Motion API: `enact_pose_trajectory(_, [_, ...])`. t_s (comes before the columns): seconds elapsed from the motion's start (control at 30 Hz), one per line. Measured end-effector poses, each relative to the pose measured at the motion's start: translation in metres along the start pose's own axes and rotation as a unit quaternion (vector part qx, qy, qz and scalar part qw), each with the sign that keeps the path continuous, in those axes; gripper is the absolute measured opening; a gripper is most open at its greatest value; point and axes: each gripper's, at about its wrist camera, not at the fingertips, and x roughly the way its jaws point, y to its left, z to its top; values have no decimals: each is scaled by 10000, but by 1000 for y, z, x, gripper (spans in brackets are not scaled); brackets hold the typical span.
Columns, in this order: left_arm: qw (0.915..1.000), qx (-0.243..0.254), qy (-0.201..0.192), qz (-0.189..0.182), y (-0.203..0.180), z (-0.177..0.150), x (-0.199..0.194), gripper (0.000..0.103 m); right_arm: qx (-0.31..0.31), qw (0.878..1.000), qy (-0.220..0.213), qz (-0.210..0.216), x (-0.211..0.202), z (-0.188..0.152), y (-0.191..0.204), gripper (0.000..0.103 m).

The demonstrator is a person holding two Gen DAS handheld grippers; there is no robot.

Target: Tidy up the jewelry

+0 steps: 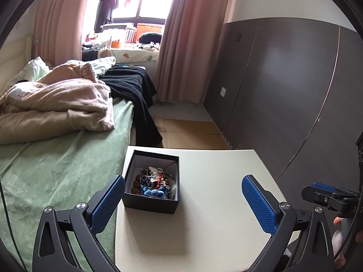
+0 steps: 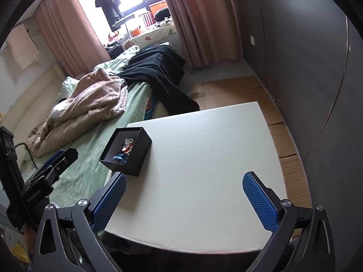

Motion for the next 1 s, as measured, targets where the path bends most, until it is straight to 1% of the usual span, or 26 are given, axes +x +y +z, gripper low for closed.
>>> enact_pose_trajectory(0.93, [10000,22,-9,-11,-2,1,-3,103,16,9999,53,-113,5,1,2,103])
enact_pose_trajectory(1.0, [10000,63,-11,46,-3,0,-3,103,19,9999,59,-106,5,2,2,103])
